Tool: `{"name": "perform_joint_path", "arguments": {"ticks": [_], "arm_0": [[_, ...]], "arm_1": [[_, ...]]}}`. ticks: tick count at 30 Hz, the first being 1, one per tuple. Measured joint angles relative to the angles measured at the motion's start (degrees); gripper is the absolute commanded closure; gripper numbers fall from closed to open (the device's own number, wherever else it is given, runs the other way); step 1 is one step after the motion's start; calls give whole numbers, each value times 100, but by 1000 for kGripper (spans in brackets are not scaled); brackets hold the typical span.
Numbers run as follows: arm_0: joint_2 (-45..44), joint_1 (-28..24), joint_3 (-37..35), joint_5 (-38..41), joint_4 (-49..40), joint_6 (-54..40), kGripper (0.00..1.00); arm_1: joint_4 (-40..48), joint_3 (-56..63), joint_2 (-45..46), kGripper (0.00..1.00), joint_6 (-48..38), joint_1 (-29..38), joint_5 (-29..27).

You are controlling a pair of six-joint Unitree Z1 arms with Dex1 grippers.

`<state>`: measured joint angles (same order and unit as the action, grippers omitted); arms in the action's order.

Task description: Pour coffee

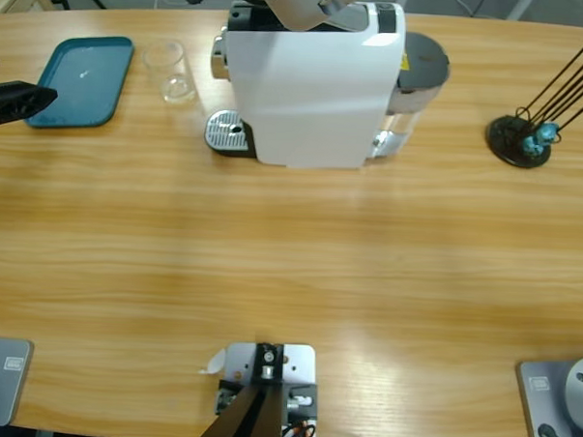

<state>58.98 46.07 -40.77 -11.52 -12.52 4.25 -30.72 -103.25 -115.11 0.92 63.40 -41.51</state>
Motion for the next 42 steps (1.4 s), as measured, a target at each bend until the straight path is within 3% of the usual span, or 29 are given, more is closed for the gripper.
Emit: {"name": "perform_joint_path", "arguments": {"ticks": [42], "arm_0": [[52,0,23,41,0,0,0]], "arm_1": [[258,78,-198,1000,-387,-205,571]]}}
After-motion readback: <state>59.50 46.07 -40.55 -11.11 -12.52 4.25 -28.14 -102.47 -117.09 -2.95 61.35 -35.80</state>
